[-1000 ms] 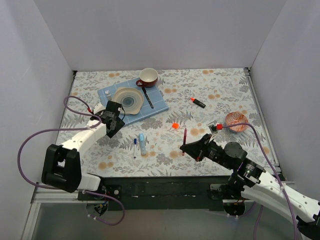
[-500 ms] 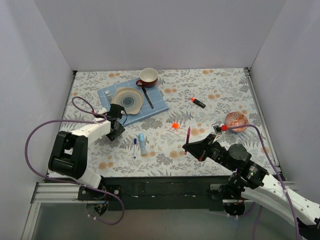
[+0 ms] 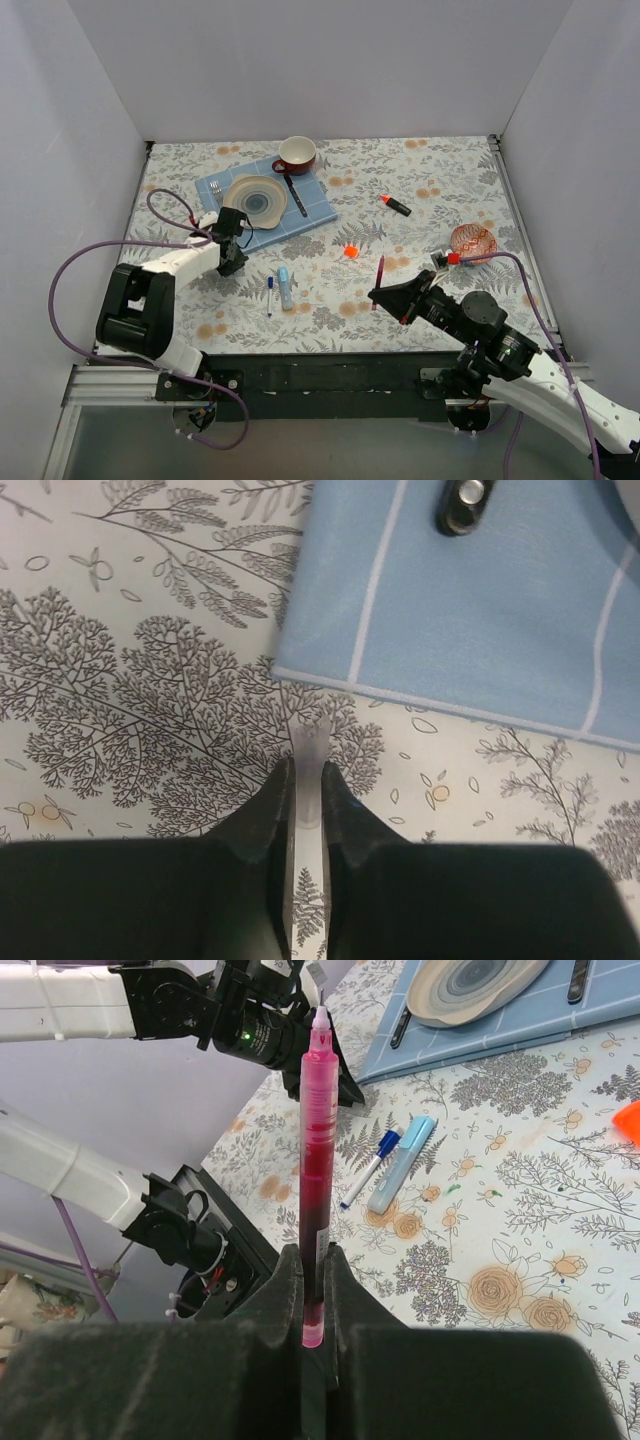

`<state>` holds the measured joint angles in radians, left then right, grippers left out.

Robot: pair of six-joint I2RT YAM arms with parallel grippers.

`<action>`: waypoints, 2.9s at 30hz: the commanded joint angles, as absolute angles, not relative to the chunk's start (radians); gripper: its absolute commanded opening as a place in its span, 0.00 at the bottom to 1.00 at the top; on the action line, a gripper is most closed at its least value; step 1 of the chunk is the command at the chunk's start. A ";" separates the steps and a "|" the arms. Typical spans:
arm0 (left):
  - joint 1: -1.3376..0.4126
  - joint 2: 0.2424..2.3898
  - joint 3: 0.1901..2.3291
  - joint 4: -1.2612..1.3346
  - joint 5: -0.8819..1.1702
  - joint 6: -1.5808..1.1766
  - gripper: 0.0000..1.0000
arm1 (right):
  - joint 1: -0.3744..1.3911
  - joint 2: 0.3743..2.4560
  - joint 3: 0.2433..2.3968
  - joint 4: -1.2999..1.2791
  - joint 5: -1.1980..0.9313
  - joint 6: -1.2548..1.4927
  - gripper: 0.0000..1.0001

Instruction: Insert the pens into the pen caps

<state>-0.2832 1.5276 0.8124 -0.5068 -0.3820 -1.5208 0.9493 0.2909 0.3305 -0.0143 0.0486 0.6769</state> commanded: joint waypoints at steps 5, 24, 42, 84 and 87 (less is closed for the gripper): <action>-0.343 1.369 0.862 -0.462 -0.149 -1.077 0.00 | 0.951 0.281 0.339 0.003 0.054 0.681 0.01; -0.758 1.321 0.856 -0.275 0.357 0.257 0.00 | 0.951 0.080 0.423 -0.236 0.334 0.713 0.01; -0.894 1.491 0.805 -0.162 0.316 0.396 0.00 | 0.951 0.044 0.457 -0.318 0.466 0.698 0.01; -1.204 2.154 1.560 -0.232 -0.155 -0.940 0.49 | 0.951 0.015 0.693 -0.535 0.568 0.699 0.01; -1.219 2.184 1.583 -0.258 -0.186 -0.925 0.45 | 0.953 0.006 0.695 -0.537 0.571 0.699 0.01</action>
